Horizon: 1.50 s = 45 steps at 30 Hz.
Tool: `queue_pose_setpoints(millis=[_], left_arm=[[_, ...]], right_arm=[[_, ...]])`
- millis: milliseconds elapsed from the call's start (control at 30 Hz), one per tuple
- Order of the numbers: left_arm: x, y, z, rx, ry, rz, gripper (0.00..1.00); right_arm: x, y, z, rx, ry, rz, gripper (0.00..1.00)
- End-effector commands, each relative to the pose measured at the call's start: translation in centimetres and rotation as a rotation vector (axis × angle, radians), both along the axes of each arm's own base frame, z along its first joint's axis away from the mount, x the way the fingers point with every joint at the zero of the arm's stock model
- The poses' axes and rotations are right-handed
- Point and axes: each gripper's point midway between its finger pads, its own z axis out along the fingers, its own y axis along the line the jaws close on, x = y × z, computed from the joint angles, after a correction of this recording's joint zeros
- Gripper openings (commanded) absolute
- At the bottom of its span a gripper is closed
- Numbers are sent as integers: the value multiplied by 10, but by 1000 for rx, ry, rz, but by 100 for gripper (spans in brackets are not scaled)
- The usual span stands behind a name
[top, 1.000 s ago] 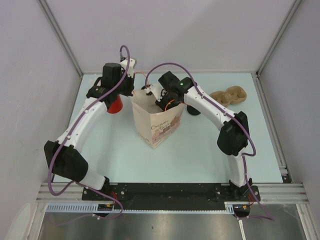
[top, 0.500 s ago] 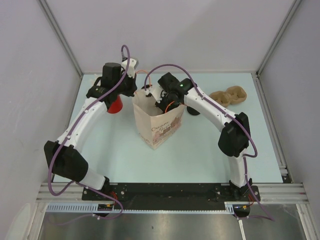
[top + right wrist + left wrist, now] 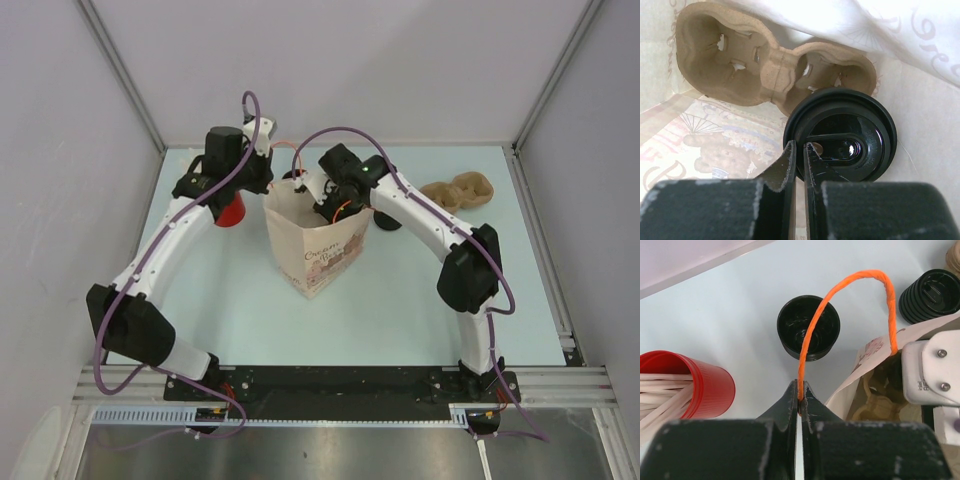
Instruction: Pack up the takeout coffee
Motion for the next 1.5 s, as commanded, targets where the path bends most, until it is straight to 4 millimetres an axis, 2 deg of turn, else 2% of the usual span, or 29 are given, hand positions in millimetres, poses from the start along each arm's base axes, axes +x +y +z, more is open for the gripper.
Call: queue_pose_setpoints(millis=[0, 200, 333, 567, 800, 1067, 1167, 1200, 1300, 1467], left_arm=[[-10, 3, 10, -11, -17, 18, 2], [-15, -4, 13, -34, -23, -27, 5], [-21, -13, 14, -58, -18, -89, 13], [-31, -25, 18, -92, -16, -167, 18], [-39, -35, 21, -113, -21, -230, 31], [-39, -37, 20, -111, -17, -239, 36], [-40, -37, 19, -112, -15, -236, 39], [-39, -36, 19, -110, -16, -236, 40], [-39, -37, 19, -109, -16, -236, 43], [-40, -37, 19, -108, -15, -237, 44]], right_arm=[[3, -19, 2, -43, 8, -44, 0], [-2, -20, -10, -70, 54, -31, 0], [-2, -22, -19, -89, 73, -33, 0], [-2, -29, -36, -109, 110, -48, 0], [-4, -32, -52, -130, 150, -51, 0], [-6, -32, -51, -119, 159, -46, 0], [-6, -29, -45, -106, 148, -37, 7], [-5, -28, -41, -96, 141, -36, 15], [-1, -24, -29, -71, 113, -29, 30], [5, -17, -2, -14, 55, -25, 46]])
